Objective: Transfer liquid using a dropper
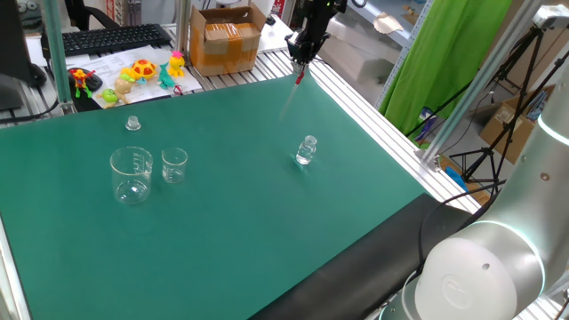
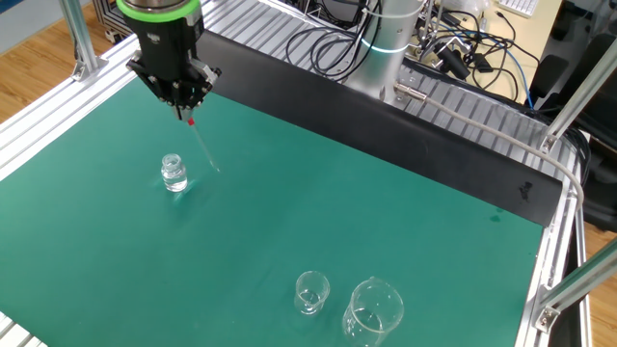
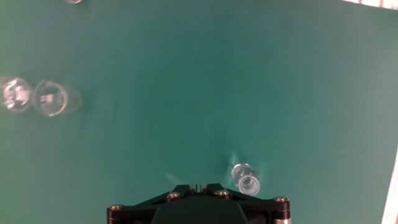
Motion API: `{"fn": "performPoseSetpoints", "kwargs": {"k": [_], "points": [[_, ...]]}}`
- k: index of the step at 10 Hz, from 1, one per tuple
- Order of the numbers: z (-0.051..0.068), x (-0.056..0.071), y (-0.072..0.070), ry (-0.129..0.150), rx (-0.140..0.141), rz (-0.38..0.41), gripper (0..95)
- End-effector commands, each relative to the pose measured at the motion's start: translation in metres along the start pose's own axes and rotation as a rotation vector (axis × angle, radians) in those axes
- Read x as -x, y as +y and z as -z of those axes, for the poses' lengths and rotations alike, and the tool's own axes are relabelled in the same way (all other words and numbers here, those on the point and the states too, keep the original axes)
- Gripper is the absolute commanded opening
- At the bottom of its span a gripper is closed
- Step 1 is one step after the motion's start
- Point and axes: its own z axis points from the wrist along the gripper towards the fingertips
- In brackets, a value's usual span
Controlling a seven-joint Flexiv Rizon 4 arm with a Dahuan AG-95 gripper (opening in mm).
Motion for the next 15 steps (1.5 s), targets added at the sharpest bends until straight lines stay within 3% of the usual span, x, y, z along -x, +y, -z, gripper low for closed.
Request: {"fn": "performPoseSetpoints", "kwargs": {"k": [1,3,9,10,15], "points": [[-0.001,0.001,0.004,-0.001,0.002,-0.025,0.0],[0.000,0.005,0.014,0.001,0.005,-0.047,0.0],[0.000,0.023,0.072,-0.002,-0.006,-0.141,0.0],[0.000,0.025,0.088,-0.003,-0.011,-0.166,0.0],[-0.009,0.027,0.136,-0.017,-0.023,-0.249,0.0]]}}
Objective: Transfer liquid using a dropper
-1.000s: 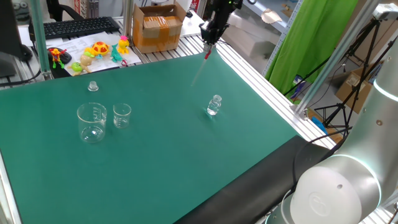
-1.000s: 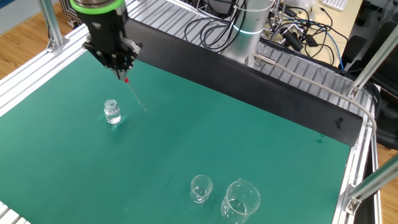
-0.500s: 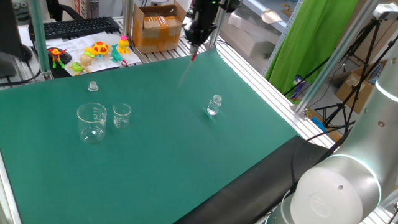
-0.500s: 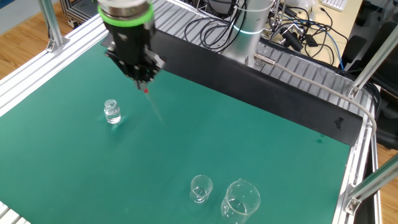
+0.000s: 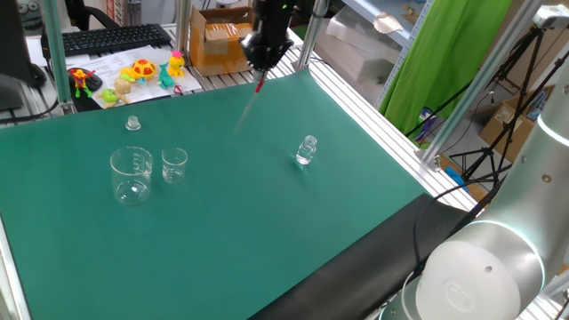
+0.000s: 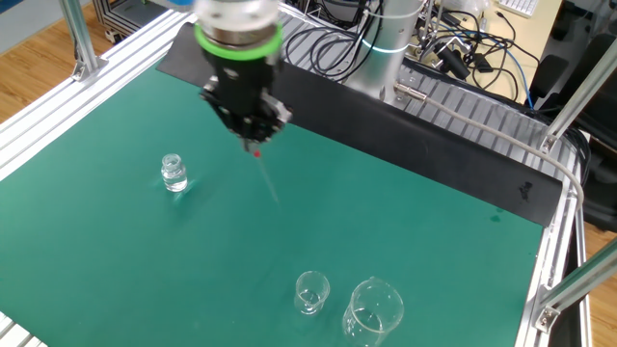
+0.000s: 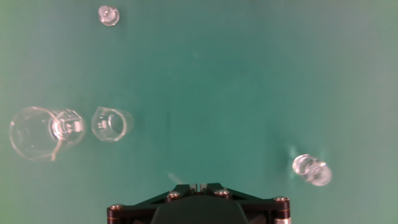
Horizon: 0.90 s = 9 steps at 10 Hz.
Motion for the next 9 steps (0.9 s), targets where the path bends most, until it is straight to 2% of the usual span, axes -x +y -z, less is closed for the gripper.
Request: {"fn": "performPoseSetpoints", "kwargs": {"k": [1,3,5,8,9], "points": [[-0.007,-0.003,0.016,-0.012,-0.003,-0.035,0.0],[-0.016,-0.008,0.032,-0.039,-0.004,-0.066,0.0],[-0.018,-0.011,0.035,-0.038,-0.002,-0.066,0.0],[-0.019,-0.013,0.035,-0.039,-0.040,-0.025,0.0],[-0.019,-0.013,0.035,-0.030,-0.041,-0.021,0.0]]}}
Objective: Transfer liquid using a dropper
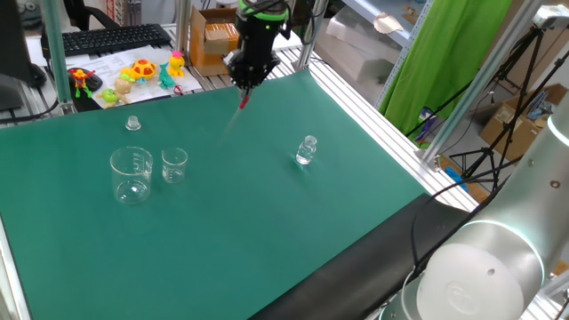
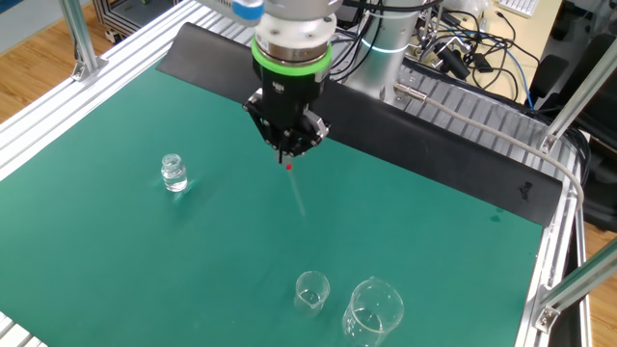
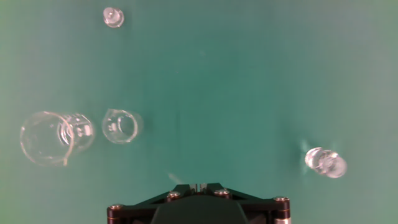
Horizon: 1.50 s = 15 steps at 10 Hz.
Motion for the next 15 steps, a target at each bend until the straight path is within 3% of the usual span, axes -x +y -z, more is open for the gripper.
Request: {"fn": "performPoseSetpoints", "kwargs": {"k": [1,2,3,5,7,9,10,13,15], "points": [[0.000,-0.002,-0.001,0.014,-0.006,-0.020,0.0],[0.000,-0.002,-0.001,0.031,-0.002,0.011,0.0],[0.000,-0.002,-0.001,0.031,0.005,0.052,0.0],[0.000,-0.002,-0.001,0.009,0.018,0.064,0.0],[0.000,-0.002,-0.001,0.018,0.033,0.106,0.0],[0.000,-0.002,-0.001,0.019,0.031,0.113,0.0],[0.000,-0.002,0.001,0.000,0.026,0.099,0.0],[-0.005,0.004,0.016,-0.035,0.031,0.081,0.0],[-0.008,0.007,0.033,-0.030,0.029,0.051,0.0]]}}
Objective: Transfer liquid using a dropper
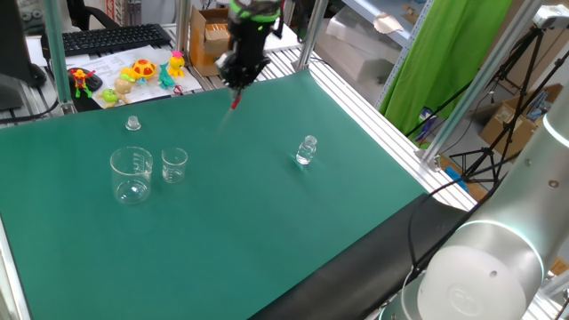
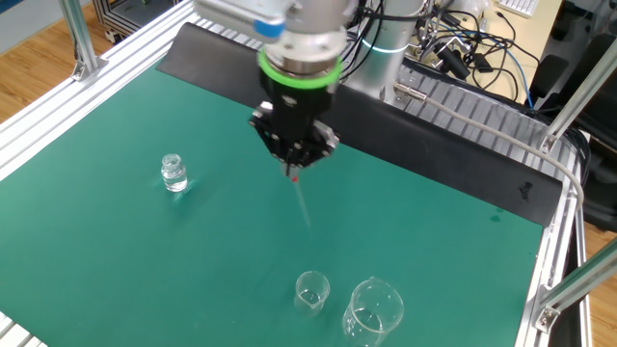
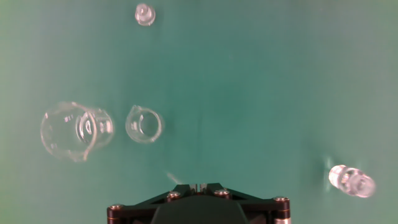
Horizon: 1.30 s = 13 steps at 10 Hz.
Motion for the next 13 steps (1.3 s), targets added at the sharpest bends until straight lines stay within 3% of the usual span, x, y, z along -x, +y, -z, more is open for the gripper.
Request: {"fn": "performPoseSetpoints", "kwargs": {"k": [1,4,7,13], "points": [[0.000,0.005,0.015,0.009,-0.003,-0.025,0.0],[-0.004,0.008,0.023,-0.004,0.000,-0.025,0.0],[-0.011,0.024,0.033,-0.024,-0.001,-0.021,0.0],[-0.021,0.047,0.037,-0.044,0.006,-0.023,0.0]]}}
